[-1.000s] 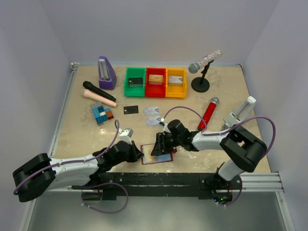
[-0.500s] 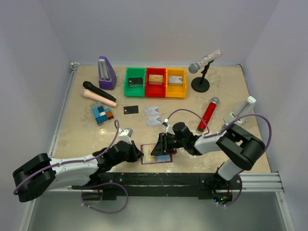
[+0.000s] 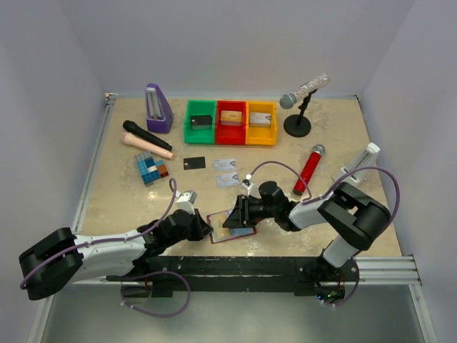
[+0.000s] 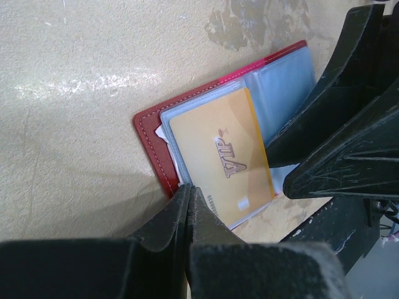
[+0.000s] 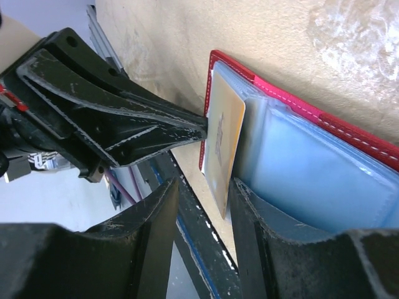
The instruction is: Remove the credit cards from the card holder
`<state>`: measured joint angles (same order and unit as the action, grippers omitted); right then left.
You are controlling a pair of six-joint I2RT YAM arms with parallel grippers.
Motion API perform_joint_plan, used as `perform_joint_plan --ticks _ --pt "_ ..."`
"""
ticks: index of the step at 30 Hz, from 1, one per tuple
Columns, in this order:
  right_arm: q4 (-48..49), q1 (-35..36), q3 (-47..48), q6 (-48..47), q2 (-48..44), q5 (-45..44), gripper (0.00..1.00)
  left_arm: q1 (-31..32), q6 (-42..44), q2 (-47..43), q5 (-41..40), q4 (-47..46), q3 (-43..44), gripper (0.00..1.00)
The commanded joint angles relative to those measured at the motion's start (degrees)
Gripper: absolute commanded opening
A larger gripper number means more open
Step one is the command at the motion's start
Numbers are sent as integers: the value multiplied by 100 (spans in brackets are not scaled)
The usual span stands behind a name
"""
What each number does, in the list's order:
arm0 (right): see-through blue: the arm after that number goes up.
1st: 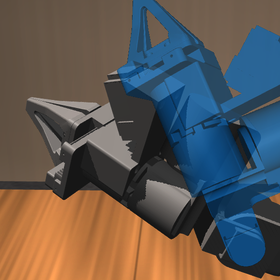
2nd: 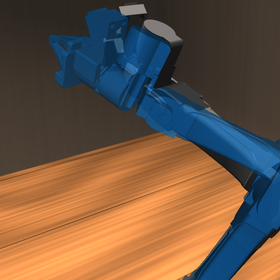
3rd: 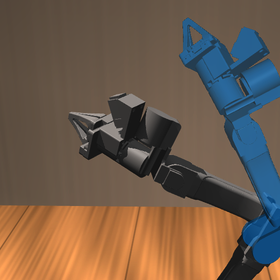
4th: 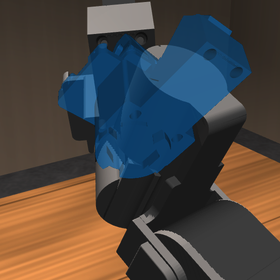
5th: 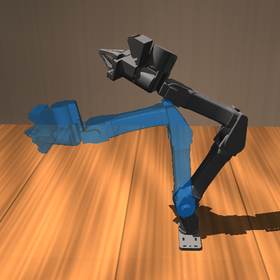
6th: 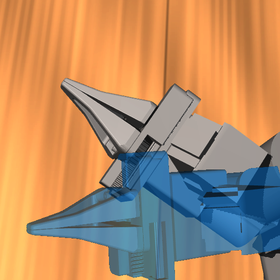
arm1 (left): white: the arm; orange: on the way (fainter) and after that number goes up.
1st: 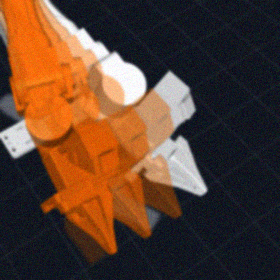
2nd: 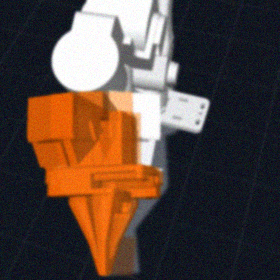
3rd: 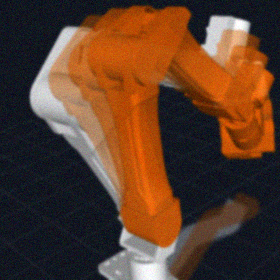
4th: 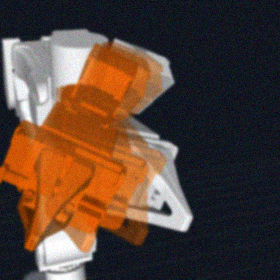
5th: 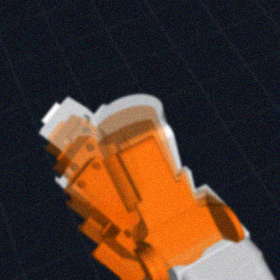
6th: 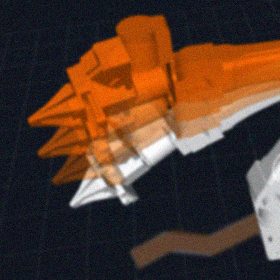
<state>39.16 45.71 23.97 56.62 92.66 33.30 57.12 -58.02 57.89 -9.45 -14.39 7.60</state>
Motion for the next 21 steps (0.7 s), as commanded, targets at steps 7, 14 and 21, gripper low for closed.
perform_joint_plan --ticks 7,14,21 --pt "329 8 143 68 331 274 43 1 -52 196 -57 -213 -153 0" --pt "523 8 170 174 454 300 43 1 -87 416 49 -459 -179 0" --pt "576 8 222 209 525 335 43 1 -104 531 102 -608 -188 0"
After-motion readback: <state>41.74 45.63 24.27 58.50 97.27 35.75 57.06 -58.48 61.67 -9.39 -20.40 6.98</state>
